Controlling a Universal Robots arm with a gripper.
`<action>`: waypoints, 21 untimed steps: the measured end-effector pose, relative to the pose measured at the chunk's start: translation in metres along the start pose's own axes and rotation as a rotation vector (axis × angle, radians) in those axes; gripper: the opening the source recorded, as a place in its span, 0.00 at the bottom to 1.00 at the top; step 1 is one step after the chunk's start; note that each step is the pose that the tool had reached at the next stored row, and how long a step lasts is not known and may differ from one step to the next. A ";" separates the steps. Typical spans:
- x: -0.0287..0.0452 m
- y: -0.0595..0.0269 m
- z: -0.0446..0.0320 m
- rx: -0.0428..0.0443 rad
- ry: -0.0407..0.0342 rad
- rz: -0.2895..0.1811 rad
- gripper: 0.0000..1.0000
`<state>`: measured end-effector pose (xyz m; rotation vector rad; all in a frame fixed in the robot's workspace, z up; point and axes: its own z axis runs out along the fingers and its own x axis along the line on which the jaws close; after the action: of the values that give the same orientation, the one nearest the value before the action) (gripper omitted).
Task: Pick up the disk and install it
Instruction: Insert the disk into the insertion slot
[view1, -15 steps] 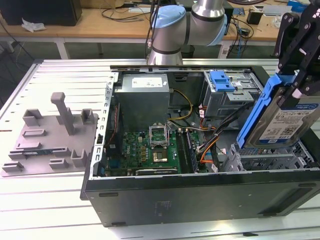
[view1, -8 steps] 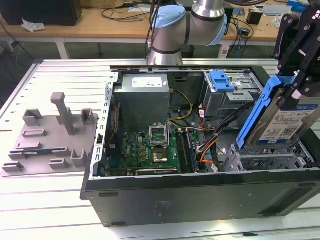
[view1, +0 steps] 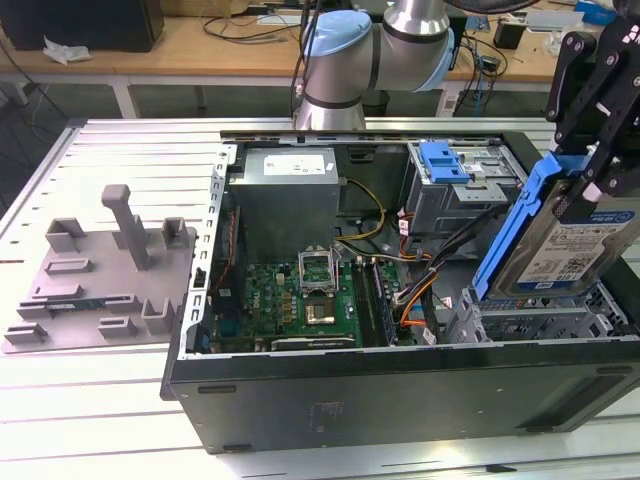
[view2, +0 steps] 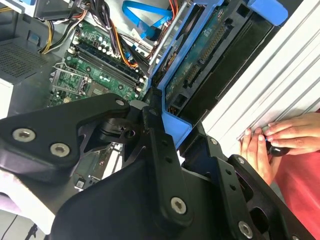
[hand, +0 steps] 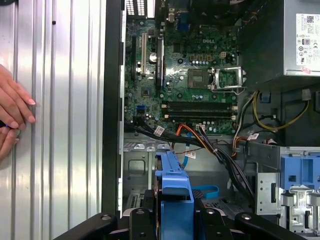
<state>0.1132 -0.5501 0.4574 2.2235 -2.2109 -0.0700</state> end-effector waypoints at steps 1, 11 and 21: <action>0.0000 0.0000 0.0003 0.0000 0.0001 0.000 0.37; 0.0003 -0.0007 0.0043 0.0000 0.0000 0.000 0.37; 0.0005 -0.0012 0.0107 0.0000 0.0002 0.000 0.37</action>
<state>0.1140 -0.5503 0.4467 2.2235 -2.2108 -0.0698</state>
